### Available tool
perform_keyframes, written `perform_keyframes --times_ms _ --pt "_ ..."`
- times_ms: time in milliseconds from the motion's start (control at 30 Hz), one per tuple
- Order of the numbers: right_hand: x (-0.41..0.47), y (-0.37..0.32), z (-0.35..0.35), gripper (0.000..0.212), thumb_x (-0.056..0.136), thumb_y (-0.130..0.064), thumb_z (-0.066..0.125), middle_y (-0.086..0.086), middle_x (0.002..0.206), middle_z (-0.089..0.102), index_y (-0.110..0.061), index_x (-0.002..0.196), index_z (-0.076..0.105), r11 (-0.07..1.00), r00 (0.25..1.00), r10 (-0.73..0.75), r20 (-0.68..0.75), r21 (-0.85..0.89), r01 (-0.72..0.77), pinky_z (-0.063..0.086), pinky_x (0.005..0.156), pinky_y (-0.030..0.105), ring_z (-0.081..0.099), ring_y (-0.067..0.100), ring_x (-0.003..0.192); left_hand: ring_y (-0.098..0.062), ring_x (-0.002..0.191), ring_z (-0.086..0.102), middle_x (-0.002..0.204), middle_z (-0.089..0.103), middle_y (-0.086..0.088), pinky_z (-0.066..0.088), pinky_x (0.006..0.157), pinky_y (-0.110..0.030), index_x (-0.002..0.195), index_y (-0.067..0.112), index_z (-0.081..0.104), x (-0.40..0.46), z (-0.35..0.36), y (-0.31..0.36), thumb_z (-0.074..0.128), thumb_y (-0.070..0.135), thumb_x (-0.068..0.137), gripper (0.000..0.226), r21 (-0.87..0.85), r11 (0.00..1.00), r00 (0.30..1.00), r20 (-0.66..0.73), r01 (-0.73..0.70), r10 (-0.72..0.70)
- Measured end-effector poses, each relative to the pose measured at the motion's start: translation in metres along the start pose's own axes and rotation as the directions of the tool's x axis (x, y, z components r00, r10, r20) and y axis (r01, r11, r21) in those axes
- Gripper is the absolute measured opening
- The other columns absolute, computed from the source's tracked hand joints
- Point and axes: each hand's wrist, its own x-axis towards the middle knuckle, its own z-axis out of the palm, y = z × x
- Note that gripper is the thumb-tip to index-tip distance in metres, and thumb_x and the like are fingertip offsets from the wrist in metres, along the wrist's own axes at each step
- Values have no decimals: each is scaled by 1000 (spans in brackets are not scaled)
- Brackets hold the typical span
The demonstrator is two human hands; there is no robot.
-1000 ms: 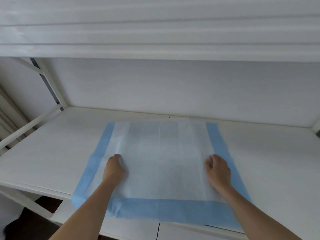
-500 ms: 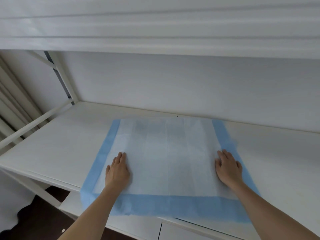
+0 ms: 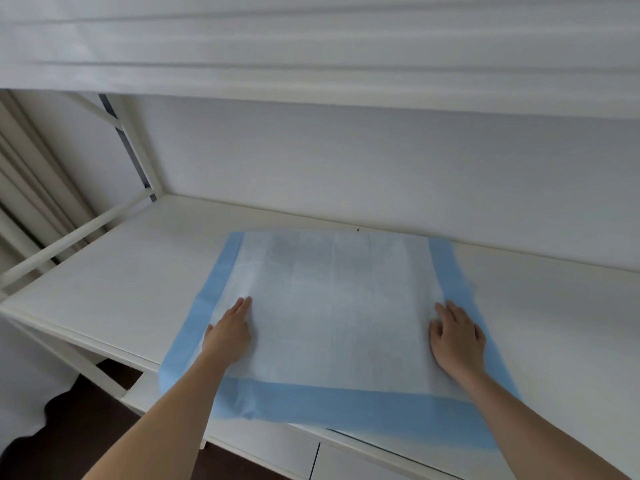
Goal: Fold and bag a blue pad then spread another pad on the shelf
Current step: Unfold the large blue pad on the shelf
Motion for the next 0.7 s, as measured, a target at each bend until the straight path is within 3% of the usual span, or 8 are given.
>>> perform_keyframes --times_ms 133,300,433,500,700 --pt "6 -10 -8 50 97 -39 37 1 156 25 -20 144 35 999 999 50 -9 20 -50 14 114 50 15 22 145 -16 145 16 160 2 9 17 116 -50 152 28 7 3 -1 5 31 12 98 61 38 999 1000 -7 5 -5" --pt "-2 -32 -3 55 97 -41 38 -3 158 18 -23 148 26 990 990 -132 56 60 128 8 116 44 11 16 146 -20 148 1 161 -6 2 7 119 -47 152 21 8 -13 23 16 27 32 100 56 97 995 985 -167 -30 46" --pt "-9 -37 6 52 98 -32 39 0 157 22 -23 148 27 991 990 -129 56 38 127 20 114 45 20 19 145 -17 148 0 161 -1 4 -1 119 -44 152 24 10 -22 37 16 0 56 90 71 238 967 973 -188 -91 137" --pt "-12 -39 8 51 98 -30 38 1 156 26 -22 148 29 993 992 -118 39 19 117 23 113 45 24 18 143 -17 148 -2 161 0 4 -1 119 -43 152 24 11 -19 38 11 -12 58 80 83 273 956 969 -185 -108 163" --pt "-10 -54 8 49 99 -26 37 1 154 31 -21 147 30 998 998 -69 -6 13 69 22 113 45 29 17 141 -18 148 1 161 5 2 4 120 -43 152 21 19 -2 31 10 0 55 88 74 260 952 956 -196 -164 218"
